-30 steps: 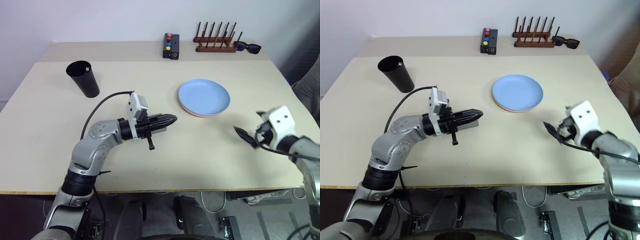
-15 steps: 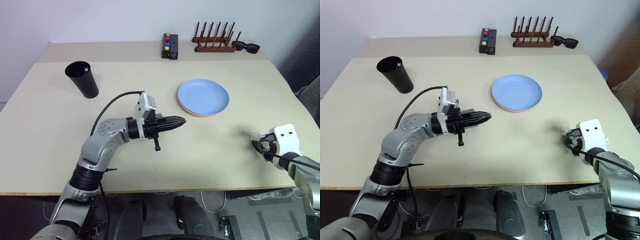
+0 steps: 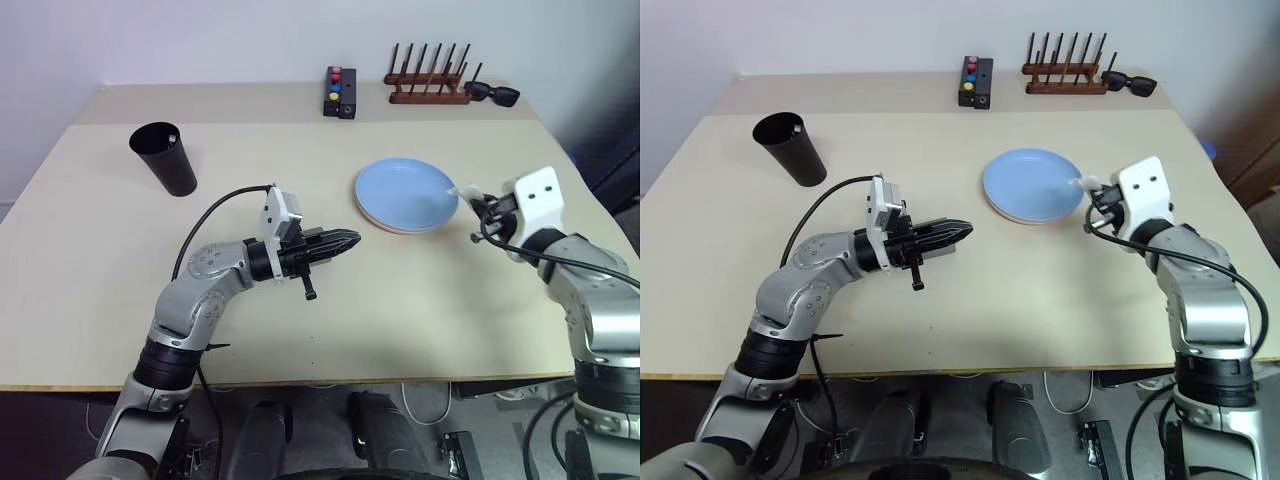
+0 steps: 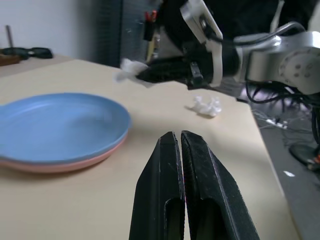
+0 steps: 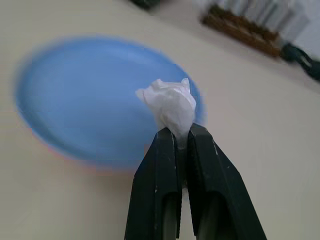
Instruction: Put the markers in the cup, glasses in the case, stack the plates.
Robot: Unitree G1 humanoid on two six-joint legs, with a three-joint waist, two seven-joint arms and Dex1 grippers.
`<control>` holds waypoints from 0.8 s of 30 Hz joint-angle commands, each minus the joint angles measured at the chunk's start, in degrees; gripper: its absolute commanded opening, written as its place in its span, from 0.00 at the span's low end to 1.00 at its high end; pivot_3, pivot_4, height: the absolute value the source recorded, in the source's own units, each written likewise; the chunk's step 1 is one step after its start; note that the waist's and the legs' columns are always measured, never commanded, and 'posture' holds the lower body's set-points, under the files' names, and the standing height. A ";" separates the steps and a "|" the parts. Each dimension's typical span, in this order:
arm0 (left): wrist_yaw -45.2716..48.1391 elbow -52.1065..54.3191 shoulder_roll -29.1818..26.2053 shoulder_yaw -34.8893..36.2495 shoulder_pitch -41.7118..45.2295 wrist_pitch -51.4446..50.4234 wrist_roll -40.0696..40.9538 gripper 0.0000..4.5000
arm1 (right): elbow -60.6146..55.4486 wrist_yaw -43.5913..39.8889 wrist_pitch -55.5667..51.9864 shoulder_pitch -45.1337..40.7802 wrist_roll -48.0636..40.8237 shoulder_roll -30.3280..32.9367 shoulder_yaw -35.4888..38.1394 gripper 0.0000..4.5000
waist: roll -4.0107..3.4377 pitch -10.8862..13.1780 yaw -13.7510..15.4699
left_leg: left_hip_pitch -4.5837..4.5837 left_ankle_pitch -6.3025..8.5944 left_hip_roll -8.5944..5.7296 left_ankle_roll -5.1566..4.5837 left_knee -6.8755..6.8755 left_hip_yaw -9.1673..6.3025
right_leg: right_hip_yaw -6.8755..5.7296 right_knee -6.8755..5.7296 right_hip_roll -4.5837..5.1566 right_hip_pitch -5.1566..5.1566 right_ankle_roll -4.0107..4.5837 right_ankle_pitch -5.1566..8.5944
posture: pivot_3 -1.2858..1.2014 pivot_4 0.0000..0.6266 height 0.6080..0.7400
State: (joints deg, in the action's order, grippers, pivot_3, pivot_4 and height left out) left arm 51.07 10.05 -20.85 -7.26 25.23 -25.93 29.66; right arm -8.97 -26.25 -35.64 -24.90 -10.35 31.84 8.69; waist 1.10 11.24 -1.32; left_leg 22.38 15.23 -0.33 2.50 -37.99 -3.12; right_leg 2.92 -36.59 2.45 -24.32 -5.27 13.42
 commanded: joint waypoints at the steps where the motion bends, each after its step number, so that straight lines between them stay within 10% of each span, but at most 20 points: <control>1: 0.11 0.94 -1.08 0.75 -0.37 2.70 -1.90 0.02 | 8.40 0.83 4.34 -5.51 1.18 -3.40 -3.25 0.01 | 0.00 0.00 0.08 | 0.00 0.00 -0.01 0.00 0.00 0.01 | 0.00 0.00 0.02 0.00 0.01 0.00 | 0.52 0.24 0.96; 5: -0.29 1.94 -1.50 0.37 -1.52 3.90 -2.96 0.02 | 16.12 0.86 8.65 -8.44 1.84 -5.50 -4.36 0.23 | -0.01 0.01 0.76 | 0.12 0.00 -0.02 0.00 0.05 -0.11 | -0.09 0.17 0.07 0.00 -0.12 -0.07 | 0.52 0.24 0.96; 10: -2.19 3.00 0.10 0.56 -2.03 3.61 -2.46 0.02 | 15.65 0.65 11.36 -7.84 1.72 -5.01 -3.72 0.75 | -0.02 0.01 0.44 | 0.22 0.03 -0.05 -0.05 0.09 -0.04 | -0.07 0.39 0.16 0.00 -0.29 -0.17 | 0.52 0.24 0.96; 20: -0.40 3.64 4.11 -4.66 -0.62 3.57 -2.58 0.02 | -0.93 0.13 4.46 10.87 -1.17 6.48 13.41 0.75 | -0.02 0.00 1.11 | 0.24 0.03 -0.11 -0.05 0.08 -0.11 | -0.09 0.45 0.18 0.08 -0.30 -0.15 | 0.52 0.24 0.96; 24: 1.84 3.41 5.19 -7.94 -0.21 3.77 -3.19 0.02 | -5.11 0.12 -1.08 21.00 -1.85 9.00 20.94 0.99 | -0.05 -0.01 0.41 | 0.16 0.04 -0.12 -0.06 0.08 -0.05 | -0.05 0.45 0.15 0.12 -0.19 -0.09 | 0.52 0.24 0.96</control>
State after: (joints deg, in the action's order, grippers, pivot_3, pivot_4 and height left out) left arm 51.86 12.05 -16.33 -13.70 24.01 -23.18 26.45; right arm -10.17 -26.19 -34.75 -5.61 -11.53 39.71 26.14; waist 1.06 11.23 -0.91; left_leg 22.48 15.27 -0.41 2.44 -37.90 -3.13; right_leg 2.90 -36.17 2.57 -24.19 -5.37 13.37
